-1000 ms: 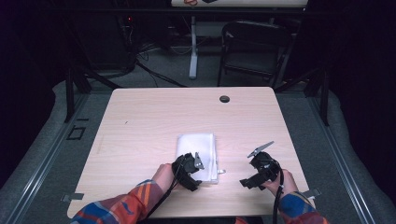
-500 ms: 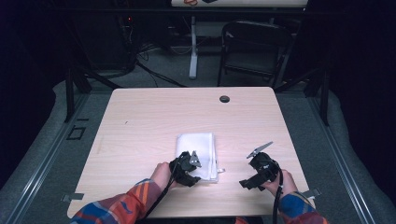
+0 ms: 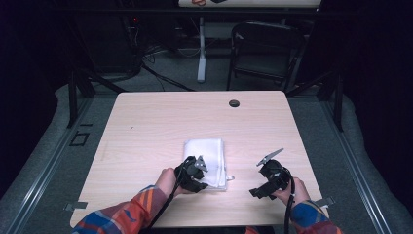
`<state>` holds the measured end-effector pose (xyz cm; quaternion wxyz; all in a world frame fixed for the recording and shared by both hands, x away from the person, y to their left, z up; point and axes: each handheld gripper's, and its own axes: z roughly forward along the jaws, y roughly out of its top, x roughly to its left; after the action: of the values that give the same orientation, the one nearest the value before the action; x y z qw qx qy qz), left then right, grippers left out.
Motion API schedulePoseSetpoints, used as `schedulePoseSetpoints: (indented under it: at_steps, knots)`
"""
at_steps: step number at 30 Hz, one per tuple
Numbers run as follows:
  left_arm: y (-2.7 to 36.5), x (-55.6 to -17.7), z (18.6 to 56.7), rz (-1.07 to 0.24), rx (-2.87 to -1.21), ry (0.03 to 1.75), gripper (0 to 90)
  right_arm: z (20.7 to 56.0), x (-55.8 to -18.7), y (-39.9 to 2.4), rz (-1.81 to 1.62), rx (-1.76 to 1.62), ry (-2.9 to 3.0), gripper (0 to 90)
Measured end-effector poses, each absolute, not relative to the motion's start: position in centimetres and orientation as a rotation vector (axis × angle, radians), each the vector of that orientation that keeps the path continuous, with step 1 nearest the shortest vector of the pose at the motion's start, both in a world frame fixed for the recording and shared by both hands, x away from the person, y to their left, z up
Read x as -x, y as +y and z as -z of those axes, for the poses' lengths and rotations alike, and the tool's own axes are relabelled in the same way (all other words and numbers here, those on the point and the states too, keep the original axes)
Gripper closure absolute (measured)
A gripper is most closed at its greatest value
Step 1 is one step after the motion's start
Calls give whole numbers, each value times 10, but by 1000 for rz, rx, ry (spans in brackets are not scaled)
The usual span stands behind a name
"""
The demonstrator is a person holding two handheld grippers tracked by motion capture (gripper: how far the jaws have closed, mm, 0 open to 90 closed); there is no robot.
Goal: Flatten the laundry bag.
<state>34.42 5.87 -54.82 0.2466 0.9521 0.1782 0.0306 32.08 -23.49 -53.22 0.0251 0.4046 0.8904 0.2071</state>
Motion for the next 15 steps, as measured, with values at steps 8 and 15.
schedulePoseSetpoints:
  at_steps: [8, 15]
  knots:
    - [60, -344, 547, -97, -2589, 487, 689, 532, -321, -234, -632, -1238, 2764, 98]
    - [62, -346, 546, -38, -2561, 487, 680, 533, -320, -233, -633, -1241, 2762, 100]
